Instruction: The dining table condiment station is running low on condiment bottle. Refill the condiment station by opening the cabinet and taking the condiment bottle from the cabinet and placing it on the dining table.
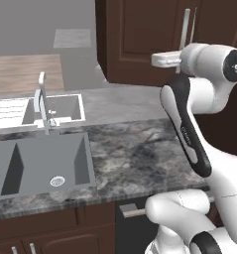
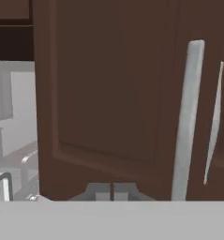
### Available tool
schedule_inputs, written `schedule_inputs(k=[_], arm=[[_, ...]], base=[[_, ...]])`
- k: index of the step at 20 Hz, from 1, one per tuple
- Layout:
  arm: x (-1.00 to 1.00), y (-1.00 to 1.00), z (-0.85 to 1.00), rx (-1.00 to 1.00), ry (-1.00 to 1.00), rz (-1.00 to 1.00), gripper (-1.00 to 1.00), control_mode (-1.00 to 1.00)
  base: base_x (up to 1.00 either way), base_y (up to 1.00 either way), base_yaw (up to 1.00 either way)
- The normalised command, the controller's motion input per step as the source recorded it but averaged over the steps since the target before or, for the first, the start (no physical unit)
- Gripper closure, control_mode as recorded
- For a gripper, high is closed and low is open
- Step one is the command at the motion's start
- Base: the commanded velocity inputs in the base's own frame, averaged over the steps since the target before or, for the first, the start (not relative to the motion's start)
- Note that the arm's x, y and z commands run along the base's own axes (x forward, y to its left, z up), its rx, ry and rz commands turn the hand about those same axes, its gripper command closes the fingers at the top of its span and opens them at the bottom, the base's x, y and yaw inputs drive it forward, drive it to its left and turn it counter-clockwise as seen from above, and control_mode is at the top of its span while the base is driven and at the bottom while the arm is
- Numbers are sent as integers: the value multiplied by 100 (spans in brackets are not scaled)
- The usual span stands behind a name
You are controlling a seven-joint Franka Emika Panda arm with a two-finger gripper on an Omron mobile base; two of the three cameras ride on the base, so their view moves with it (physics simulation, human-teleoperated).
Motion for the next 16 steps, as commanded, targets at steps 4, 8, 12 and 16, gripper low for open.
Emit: schedule_inputs(k=[4, 8, 12, 16], arm=[[-49, 34, -12, 4, 3, 2, -100, -100], [-21, -96, 0, 33, 0, 2, -100, -100], [1, -100, 0, 49, 4, -3, -100, -100], [13, -100, 0, 46, 10, 0, -100, -100]], base=[[0, 0, 0], [0, 0, 0], [0, 0, 0], [0, 0, 0]])
